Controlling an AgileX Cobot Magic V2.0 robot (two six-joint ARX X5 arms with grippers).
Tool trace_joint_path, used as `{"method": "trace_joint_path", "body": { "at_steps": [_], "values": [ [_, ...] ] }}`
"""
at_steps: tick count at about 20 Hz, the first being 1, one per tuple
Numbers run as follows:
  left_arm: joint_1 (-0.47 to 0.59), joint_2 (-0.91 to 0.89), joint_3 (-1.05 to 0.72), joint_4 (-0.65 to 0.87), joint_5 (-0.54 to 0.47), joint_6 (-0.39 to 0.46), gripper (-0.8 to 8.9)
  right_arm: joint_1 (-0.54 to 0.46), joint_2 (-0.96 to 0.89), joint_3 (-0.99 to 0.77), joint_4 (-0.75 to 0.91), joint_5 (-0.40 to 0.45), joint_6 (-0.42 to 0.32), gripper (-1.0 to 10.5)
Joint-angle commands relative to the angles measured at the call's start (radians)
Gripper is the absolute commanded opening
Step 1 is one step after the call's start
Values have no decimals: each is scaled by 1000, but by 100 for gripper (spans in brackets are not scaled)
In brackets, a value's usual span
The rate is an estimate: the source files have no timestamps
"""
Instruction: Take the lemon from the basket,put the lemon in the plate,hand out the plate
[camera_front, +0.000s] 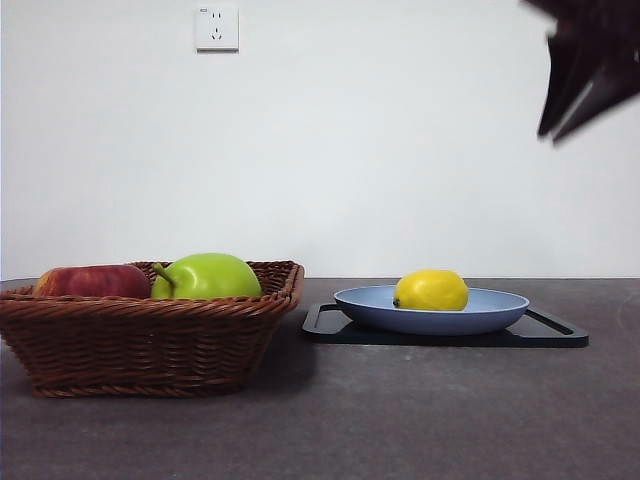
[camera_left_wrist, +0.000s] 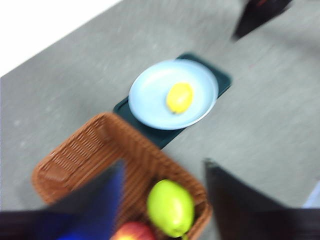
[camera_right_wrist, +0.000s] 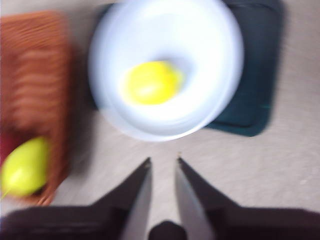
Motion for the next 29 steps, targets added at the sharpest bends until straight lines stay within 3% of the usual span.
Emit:
{"method": "trace_joint_path", "body": {
  "at_steps": [1,5,9,14,17,21,24,29],
  "values": [
    [13,38,14,7,-23,61,34,66,-74,13,-19,74,-31,3],
    [94,53,3,11,-31,98,6,235,-251,-38,-13,384,-31,3],
    [197,-28,-112,89,-5,98,6,344,-477,-240,194,478,-23,3],
    [269,-317,-476,374,44,78,6,417,-809,-612,552,607,-20,3],
    [284,-515,-679,468,41,30,6,425,-979,-813,707,636,-18,3],
    [284,-740,-822,524,40,-24,6,425,-1087,-929,750,653,45,3],
    [284,-774,-824,499,40,-23,8,425,-1077,-928,747,654,89,3],
    [284,-772,-824,500,41,-20,8,424,-1073,-928,747,655,85,3]
  ]
}}
